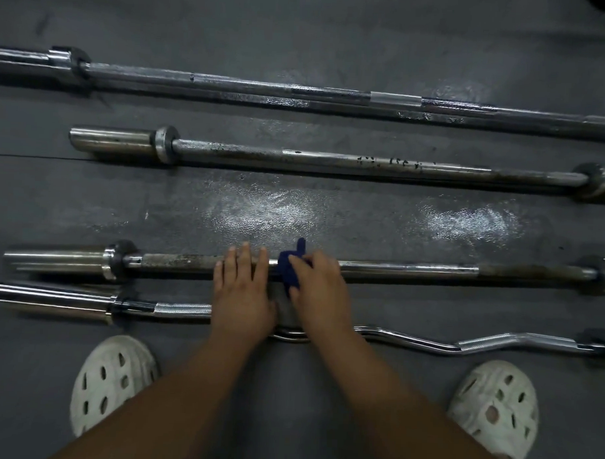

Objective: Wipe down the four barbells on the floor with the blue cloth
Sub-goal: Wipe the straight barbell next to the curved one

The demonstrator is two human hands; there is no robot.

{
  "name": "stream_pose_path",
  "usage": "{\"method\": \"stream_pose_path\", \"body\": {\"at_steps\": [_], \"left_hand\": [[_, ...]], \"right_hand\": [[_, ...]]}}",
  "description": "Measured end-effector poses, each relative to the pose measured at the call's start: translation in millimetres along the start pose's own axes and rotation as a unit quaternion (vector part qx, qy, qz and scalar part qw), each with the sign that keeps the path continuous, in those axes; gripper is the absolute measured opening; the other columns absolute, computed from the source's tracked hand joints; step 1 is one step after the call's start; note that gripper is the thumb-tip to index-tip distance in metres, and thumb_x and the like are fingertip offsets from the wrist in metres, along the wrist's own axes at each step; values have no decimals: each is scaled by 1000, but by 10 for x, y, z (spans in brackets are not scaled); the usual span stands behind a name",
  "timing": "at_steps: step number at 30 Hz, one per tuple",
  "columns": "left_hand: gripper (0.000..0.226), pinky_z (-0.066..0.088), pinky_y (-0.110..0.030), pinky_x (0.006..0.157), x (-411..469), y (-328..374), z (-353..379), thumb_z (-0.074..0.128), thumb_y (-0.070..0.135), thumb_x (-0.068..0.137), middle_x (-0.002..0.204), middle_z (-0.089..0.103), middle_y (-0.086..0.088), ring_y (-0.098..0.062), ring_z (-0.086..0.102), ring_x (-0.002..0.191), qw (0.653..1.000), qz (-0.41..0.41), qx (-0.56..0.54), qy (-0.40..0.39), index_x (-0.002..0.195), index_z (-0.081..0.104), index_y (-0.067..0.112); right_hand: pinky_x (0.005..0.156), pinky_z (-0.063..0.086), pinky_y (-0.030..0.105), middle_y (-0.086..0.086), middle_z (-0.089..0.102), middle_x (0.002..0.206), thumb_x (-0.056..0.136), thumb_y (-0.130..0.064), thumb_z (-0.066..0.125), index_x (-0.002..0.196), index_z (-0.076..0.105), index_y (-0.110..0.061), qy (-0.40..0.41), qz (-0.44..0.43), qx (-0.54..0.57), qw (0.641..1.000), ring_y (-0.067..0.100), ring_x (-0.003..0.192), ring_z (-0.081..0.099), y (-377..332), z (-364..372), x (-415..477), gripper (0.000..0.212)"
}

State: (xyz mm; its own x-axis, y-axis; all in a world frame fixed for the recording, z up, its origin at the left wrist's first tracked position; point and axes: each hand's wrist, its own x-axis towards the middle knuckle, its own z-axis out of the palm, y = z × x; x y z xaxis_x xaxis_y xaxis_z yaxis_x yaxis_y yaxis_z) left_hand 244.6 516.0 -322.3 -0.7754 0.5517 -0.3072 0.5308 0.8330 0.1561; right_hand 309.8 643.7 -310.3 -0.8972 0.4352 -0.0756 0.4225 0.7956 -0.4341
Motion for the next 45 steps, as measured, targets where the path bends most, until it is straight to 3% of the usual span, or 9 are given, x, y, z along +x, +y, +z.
{"method": "stream_pose_path", "body": {"at_steps": [7, 14, 20, 24, 27, 30, 36, 42, 45], "left_hand": [[95, 17, -54, 120, 11, 7, 13, 67, 29, 68, 159, 28, -18, -38, 21, 147, 1000, -14, -14, 6, 152, 31, 4], [79, 25, -55, 117, 10, -19, 37, 42, 38, 78, 155, 35, -19, -39, 31, 144, 999, -11, -25, 33, 148, 38, 1], [95, 17, -52, 120, 20, 5, -26, 64, 30, 67, 159, 29, -16, -36, 23, 147, 1000, -16, -26, 1, 152, 30, 4], [93, 16, -52, 120, 19, -19, -14, 68, 31, 74, 160, 27, -16, -36, 20, 148, 999, -11, -33, 0, 152, 28, 3], [94, 7, -48, 122, 21, -15, -39, 63, 30, 78, 164, 15, -12, -32, 9, 152, 999, -9, -40, -13, 156, 17, 7], [96, 11, -49, 122, -6, -30, -31, 65, 29, 73, 163, 20, -13, -33, 13, 151, 999, -7, -39, -9, 155, 21, 7], [90, 7, -47, 123, 11, -43, -55, 50, 34, 74, 163, 19, -10, -32, 10, 151, 999, -7, -46, -16, 155, 21, 10], [72, 24, -52, 118, -78, -111, 29, 36, 39, 85, 152, 42, -15, -37, 31, 145, 997, 10, -61, 38, 147, 40, 4], [83, 19, -50, 120, -85, -104, -5, 52, 32, 76, 157, 34, -14, -36, 23, 148, 999, 16, -48, 8, 152, 32, 6]], "right_hand": [[85, 49, 40, 6, 52, 116, 80, -15, 68, 116, 66, -17, 92, 271, 4, 958, 28, 106, 47, 766, -370, -126, 36], [90, 48, 37, 7, 52, 125, 79, -16, 64, 121, 61, -18, -29, 27, 73, 997, 29, 112, 44, -253, 79, -18, 42], [90, 47, 38, 8, 55, 116, 77, -9, 66, 113, 64, -16, 30, 207, 83, 974, 30, 106, 50, 176, -192, -27, 37], [88, 49, 35, 7, 51, 120, 76, -12, 65, 125, 53, -23, -91, 96, 150, 980, 27, 106, 54, -176, -112, 164, 51], [89, 49, 35, 4, 51, 117, 80, -12, 65, 125, 60, -23, -13, 107, 96, 990, 24, 107, 49, -161, -50, 100, 46], [85, 49, 37, 4, 54, 110, 80, -10, 63, 114, 67, -21, -41, 84, 74, 993, 25, 102, 50, -20, -42, -42, 37], [82, 48, 39, 13, 53, 109, 84, -13, 62, 111, 64, -14, 103, 272, 90, 952, 34, 97, 56, 288, -103, -25, 27], [83, 49, 40, 9, 53, 114, 81, -13, 61, 116, 60, -19, -24, 48, 76, 996, 29, 102, 51, -395, 177, -19, 36], [85, 47, 38, 8, 53, 112, 79, -10, 62, 112, 61, -22, -8, 99, 59, 993, 28, 104, 51, -15, 29, -86, 36]]}}
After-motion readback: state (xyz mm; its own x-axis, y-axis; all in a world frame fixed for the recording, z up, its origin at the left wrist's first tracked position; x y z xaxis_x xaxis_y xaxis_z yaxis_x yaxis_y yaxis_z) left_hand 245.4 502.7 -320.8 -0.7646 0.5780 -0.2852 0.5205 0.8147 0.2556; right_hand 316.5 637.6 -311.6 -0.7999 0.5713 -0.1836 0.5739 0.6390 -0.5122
